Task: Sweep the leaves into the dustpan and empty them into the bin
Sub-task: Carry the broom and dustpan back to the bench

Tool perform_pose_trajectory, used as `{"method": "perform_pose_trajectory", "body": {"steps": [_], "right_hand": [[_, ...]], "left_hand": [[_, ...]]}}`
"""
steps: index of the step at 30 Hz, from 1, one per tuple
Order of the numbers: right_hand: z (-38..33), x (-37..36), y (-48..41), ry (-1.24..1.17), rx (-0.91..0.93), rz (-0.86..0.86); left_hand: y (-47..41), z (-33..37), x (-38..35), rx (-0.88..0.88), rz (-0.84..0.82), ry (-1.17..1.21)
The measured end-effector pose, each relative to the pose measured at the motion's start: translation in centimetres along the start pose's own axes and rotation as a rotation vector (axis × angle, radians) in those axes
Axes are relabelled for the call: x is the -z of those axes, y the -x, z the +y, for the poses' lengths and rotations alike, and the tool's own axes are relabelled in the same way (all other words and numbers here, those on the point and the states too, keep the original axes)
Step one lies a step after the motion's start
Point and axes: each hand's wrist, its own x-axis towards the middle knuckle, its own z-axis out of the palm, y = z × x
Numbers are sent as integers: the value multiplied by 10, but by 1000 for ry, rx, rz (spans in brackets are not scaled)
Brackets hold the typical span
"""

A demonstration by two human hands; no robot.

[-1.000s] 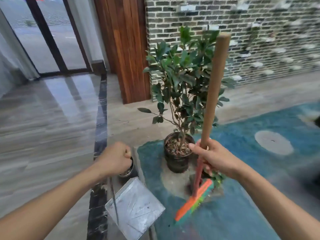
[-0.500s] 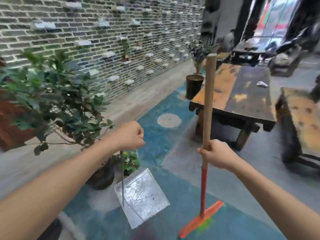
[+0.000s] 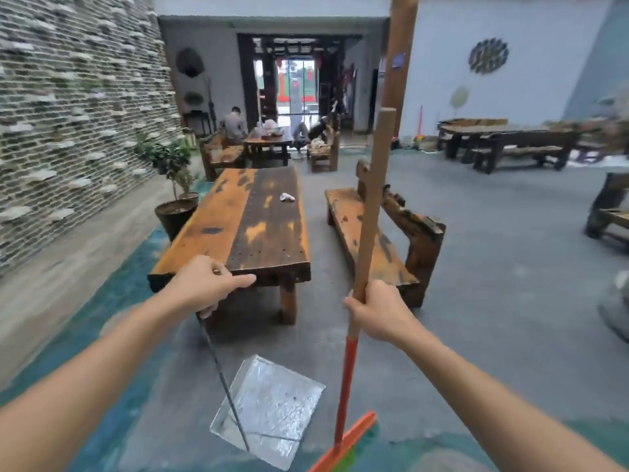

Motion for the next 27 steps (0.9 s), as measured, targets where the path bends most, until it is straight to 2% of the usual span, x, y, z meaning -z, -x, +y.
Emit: {"method": "perform_pose_trajectory", "body": {"steps": [5, 12, 21, 27], "right_hand": [[99, 95, -56, 17, -140, 146], [231, 195, -148, 29, -314, 261], [363, 352, -283, 117, -428, 399], [470, 441, -374, 119, -471, 426]], "left_hand": [[-114, 122, -111, -132, -92, 73], [-249, 249, -263, -286, -160, -1], [-412, 425, -428, -432, -337, 66], [-506, 531, -552, -507, -369, -11]]}}
